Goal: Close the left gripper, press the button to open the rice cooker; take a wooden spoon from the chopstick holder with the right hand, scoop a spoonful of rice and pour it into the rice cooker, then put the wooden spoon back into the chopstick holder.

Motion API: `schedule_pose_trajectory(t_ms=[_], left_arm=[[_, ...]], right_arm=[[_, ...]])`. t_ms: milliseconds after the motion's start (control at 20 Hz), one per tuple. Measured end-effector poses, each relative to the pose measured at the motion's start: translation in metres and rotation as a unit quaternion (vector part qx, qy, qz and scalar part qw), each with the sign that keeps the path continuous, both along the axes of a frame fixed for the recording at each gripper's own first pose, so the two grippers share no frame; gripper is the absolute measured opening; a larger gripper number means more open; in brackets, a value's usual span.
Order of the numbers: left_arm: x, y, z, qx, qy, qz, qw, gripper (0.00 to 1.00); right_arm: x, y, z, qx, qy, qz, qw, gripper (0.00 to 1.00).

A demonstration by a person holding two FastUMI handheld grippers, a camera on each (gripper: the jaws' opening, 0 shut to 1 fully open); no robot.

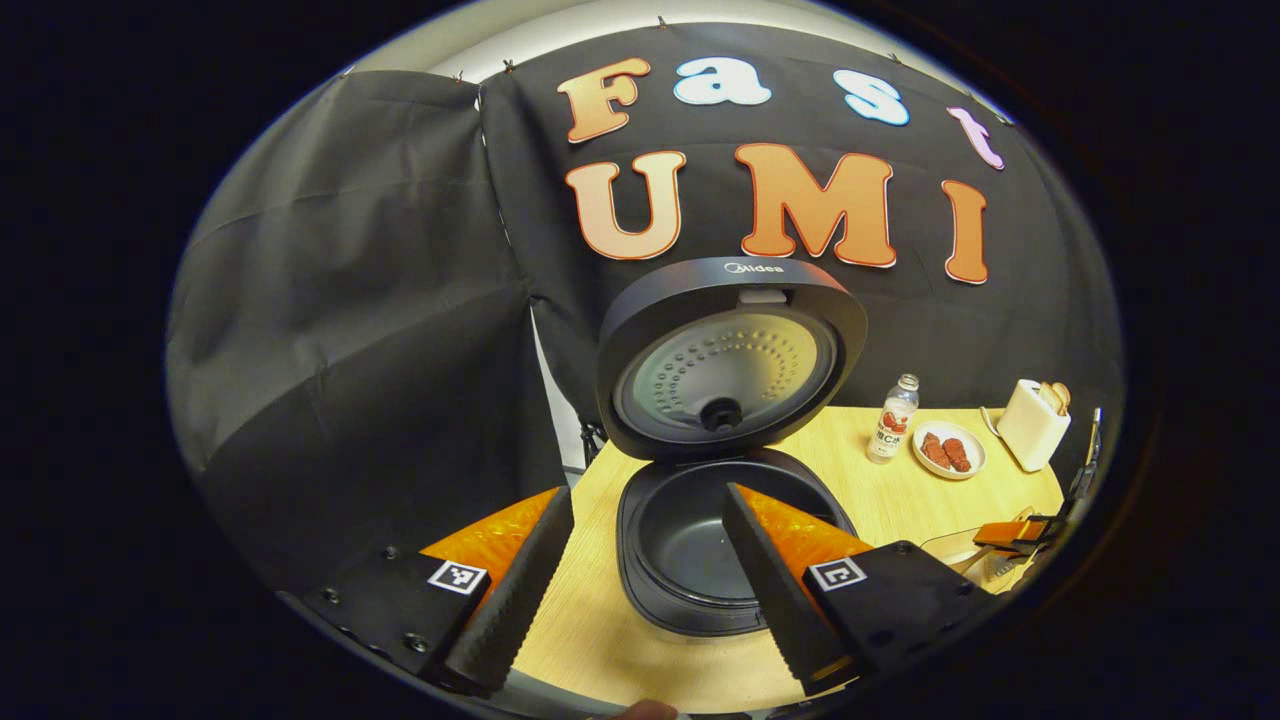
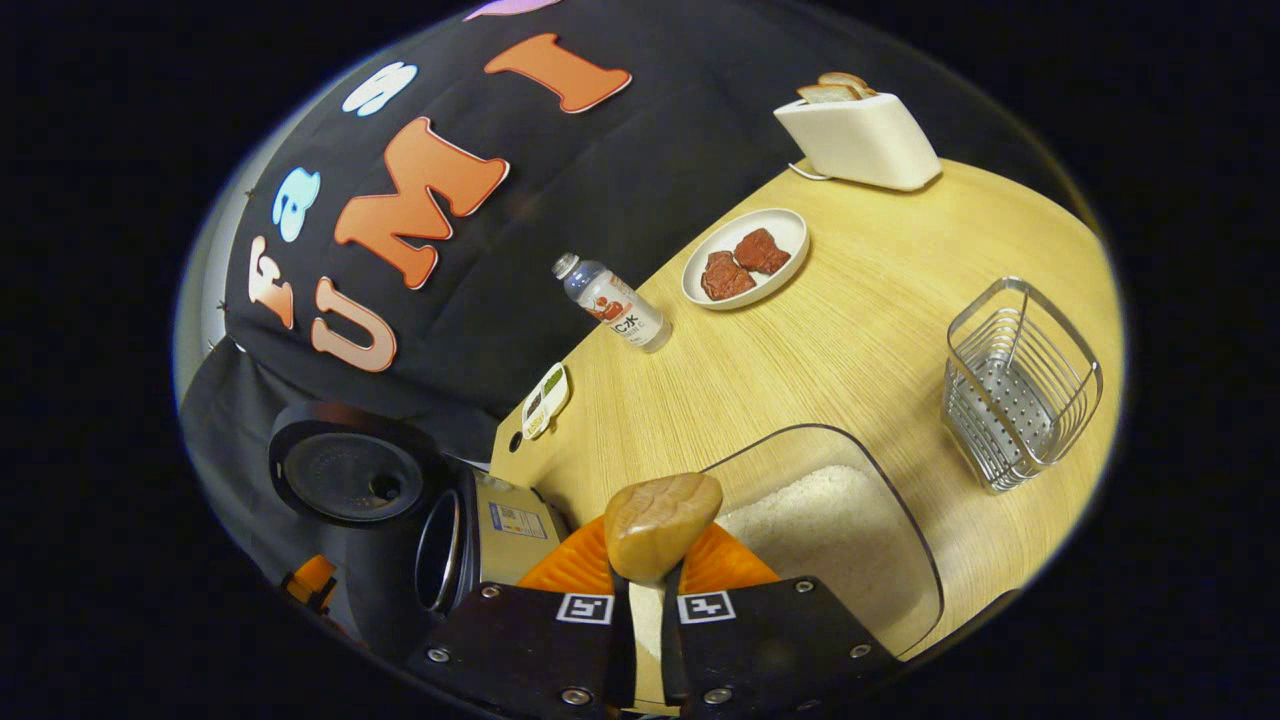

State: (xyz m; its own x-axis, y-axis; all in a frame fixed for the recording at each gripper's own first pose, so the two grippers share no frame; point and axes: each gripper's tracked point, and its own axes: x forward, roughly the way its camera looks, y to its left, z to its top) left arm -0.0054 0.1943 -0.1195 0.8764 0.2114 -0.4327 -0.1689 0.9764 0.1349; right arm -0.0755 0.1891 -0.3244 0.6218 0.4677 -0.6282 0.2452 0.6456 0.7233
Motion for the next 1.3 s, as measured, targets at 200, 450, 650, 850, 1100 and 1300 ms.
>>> schedule_pose_trajectory(t_ms=[200,450,650,850,1100,1300], left_arm=[[0.003,-0.007,0.001,-0.004,-0.003,-0.002,1.0,1.0],[0.011,-0.022,-0.002,-0.018,-0.001,-0.006,1.0,0.99],[0.015,-0.038,0.002,-0.016,-0.011,-0.018,1.0,0.96],[0.016,-0.049,0.004,-0.023,-0.018,-0.02,0.999,0.96],[0.018,-0.041,0.012,-0.023,-0.038,0.0,0.999,0.98],[0.014,-0.02,0.031,-0.017,-0.071,0.028,0.997,0.96]], right_arm=[[-0.005,-0.015,-0.004,0.068,0.032,-0.034,0.997,0.1],[-0.008,-0.053,0.005,0.148,0.041,-0.081,0.985,0.09],[0.004,-0.081,0.022,0.205,0.033,-0.114,0.971,0.09],[0.015,-0.103,0.041,0.251,0.025,-0.132,0.959,0.09],[0.033,-0.103,0.068,0.298,0.024,-0.144,0.943,0.09],[0.052,-0.071,0.105,0.329,0.015,-0.115,0.937,0.09]])
